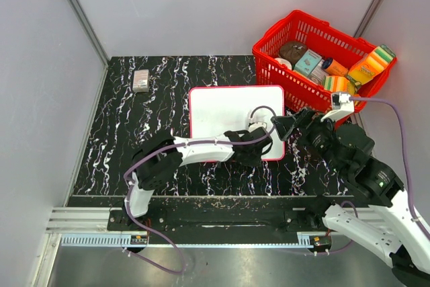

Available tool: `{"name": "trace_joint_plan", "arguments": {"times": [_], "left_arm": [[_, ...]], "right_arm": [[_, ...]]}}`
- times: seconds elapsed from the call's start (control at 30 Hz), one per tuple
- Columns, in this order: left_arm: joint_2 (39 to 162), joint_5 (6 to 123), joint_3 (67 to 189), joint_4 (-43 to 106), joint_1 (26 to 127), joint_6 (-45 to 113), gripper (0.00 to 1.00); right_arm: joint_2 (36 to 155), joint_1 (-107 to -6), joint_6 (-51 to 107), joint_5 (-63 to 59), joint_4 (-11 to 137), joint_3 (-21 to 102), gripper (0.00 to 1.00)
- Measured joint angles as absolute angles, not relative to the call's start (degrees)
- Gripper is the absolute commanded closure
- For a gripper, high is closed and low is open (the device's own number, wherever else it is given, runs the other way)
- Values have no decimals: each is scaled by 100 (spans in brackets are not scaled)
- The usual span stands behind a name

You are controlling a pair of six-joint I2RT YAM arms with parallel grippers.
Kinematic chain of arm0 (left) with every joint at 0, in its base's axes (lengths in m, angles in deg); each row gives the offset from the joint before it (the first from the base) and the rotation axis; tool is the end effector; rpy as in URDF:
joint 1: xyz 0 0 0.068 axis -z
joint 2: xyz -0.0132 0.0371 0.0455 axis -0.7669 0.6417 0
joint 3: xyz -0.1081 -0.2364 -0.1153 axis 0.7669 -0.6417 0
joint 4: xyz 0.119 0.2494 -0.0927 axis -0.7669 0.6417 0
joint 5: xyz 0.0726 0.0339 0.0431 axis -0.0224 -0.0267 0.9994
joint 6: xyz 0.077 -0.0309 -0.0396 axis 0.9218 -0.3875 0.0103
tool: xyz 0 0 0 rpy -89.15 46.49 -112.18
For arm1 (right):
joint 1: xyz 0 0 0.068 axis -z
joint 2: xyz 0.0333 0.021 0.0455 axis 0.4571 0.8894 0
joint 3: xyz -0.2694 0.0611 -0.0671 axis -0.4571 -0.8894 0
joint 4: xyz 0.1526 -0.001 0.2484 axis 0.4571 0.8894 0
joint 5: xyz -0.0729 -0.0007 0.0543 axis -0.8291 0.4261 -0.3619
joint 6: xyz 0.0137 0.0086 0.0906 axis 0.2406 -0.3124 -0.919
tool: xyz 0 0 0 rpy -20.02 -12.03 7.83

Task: Write a sentence on the whiteboard
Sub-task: Move the whiteboard stand to the center of the board, then pick up the whiteboard marker from the center of the board.

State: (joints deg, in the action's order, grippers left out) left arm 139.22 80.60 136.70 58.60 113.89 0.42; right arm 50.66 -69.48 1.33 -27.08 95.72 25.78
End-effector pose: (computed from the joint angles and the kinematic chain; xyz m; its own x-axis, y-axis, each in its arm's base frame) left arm 0.2208 -0.4239 0.1264 -0.8750 0.1916 -0.4445 0.3394 0.8977 -0.2811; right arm 0.1478 0.1011 0.4210 -0.3337 0.4062 -0.8507 -0.2873 0.8157 0.5022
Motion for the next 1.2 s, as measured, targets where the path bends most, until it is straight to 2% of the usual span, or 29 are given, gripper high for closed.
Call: {"name": "trace_joint_plan", "arguments": {"times": [0.1,0.13,0.23,0.3,0.5,0.67,0.9,1.03,1.2], "left_arm": [[13927,8060,13650,5793,11394,83,76],[13894,8064,13595,5707,11402,99,54],[13546,8101,13136,5445,11444,186,29],[13063,8195,12710,5390,11492,223,24],[11173,8414,11829,5277,11560,280,20],[10163,8585,11482,5393,11560,291,18],[9247,9868,11060,7108,11415,-194,11],[8959,10407,10977,8177,10753,-618,10],[8511,10383,10203,8477,9547,-717,11]], "right_arm": [[5036,-6948,137,-2769,9698,2650,0],[5023,-6948,137,-2806,9738,2680,0],[4940,-6948,142,-2887,9858,2779,0],[4854,-6948,142,-2915,9864,2816,0],[4632,-6948,142,-2911,9864,2862,0],[4645,-6948,142,-2889,9864,2868,0],[4658,-6948,142,-2815,9847,2796,0],[4743,-6948,142,-2686,9843,2737,0],[4815,-6948,142,-2517,9830,2606,0]]}}
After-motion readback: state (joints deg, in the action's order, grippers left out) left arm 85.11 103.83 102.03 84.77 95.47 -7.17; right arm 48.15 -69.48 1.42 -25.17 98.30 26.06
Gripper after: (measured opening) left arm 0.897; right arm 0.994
